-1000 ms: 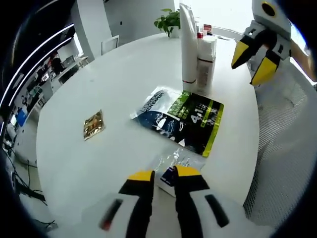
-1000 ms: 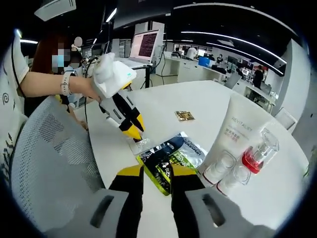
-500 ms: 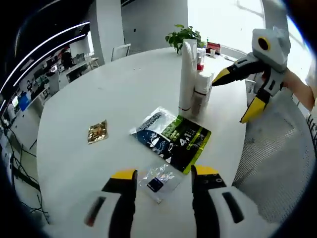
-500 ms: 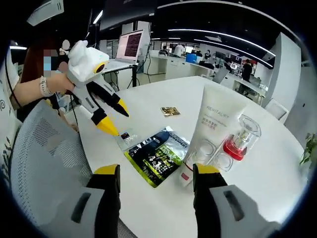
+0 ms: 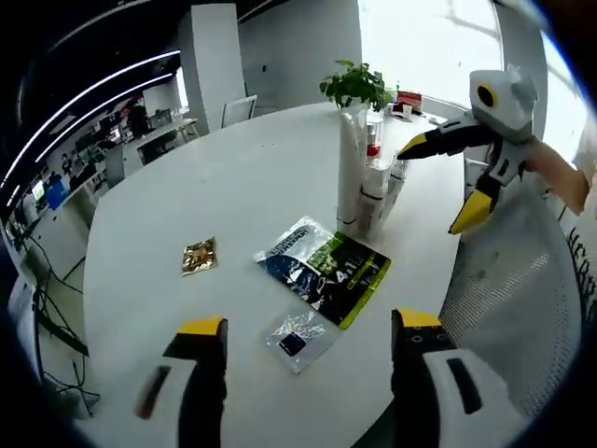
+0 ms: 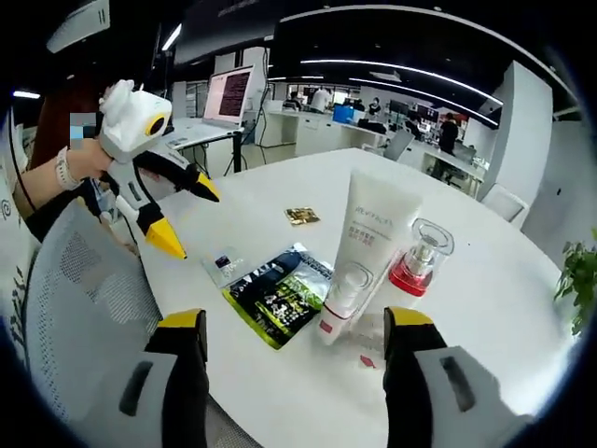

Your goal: Arrange the skincare products in the storage area until every visible bottle or jar stands upright without overlapping.

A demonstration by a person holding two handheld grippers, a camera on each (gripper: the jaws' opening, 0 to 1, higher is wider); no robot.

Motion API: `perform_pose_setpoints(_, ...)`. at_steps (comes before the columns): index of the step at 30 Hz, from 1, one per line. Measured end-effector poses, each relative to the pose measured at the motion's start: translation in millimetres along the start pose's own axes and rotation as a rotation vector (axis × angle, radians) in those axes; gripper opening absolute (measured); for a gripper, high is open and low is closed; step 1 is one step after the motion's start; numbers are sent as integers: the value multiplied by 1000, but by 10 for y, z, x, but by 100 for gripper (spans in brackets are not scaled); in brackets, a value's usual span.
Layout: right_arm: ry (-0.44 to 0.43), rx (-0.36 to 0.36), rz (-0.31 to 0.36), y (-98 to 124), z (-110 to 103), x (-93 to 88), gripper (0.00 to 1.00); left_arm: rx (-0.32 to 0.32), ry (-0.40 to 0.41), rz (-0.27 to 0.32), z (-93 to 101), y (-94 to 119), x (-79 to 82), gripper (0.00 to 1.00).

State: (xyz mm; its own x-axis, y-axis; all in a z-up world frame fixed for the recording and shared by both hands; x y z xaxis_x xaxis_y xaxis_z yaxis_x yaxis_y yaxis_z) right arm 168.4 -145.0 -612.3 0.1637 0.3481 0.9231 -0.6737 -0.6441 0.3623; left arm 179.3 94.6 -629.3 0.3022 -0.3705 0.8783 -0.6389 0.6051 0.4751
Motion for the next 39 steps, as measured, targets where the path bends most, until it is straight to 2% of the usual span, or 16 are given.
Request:
perform_pose_setpoints(5,-40,-28,-52,27,80,-154,91,-4,18,-5,36,16,-23,93)
perform_pose_setpoints(7,-49,-27,-98,43,111,-213,96,-9,24,-9,48,25,-26,99)
perform_pose_setpoints(11,-53,-47,-111,101,148,-273,97,-20,46,8,93,43,-16,99)
perform_pose_setpoints(16,-57,-57,-127,129,163,-295,98,-30,48,-8,133,51,-63,99)
perform_pose_setpoints(25,-65,-62,-148,142,193,-342,99,-16,55,4,166,121,-48,99)
perform_pose_setpoints(30,-79,-83,-156,188,287,-358,99,-26,61,0,186,149,-48,99)
perform_pose_setpoints(39,-94,-129,-193,330,508,-490,99,-14,52,2,188,152,-40,99)
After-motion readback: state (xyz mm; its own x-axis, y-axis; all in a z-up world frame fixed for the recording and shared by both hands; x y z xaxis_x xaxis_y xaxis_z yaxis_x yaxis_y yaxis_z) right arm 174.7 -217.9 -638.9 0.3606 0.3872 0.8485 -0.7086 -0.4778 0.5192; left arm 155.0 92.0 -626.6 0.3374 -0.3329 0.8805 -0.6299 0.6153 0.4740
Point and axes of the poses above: the point that each gripper's makers call its tool centre point, and the gripper's own axes: y roughly backward along the fingers, z roughly to its right, x roughly out of its top, the point moved 7 cm from there along y, roughly backward along the fingers, and after that the axes turned 13 degrees about z, right-handed, at the moved point
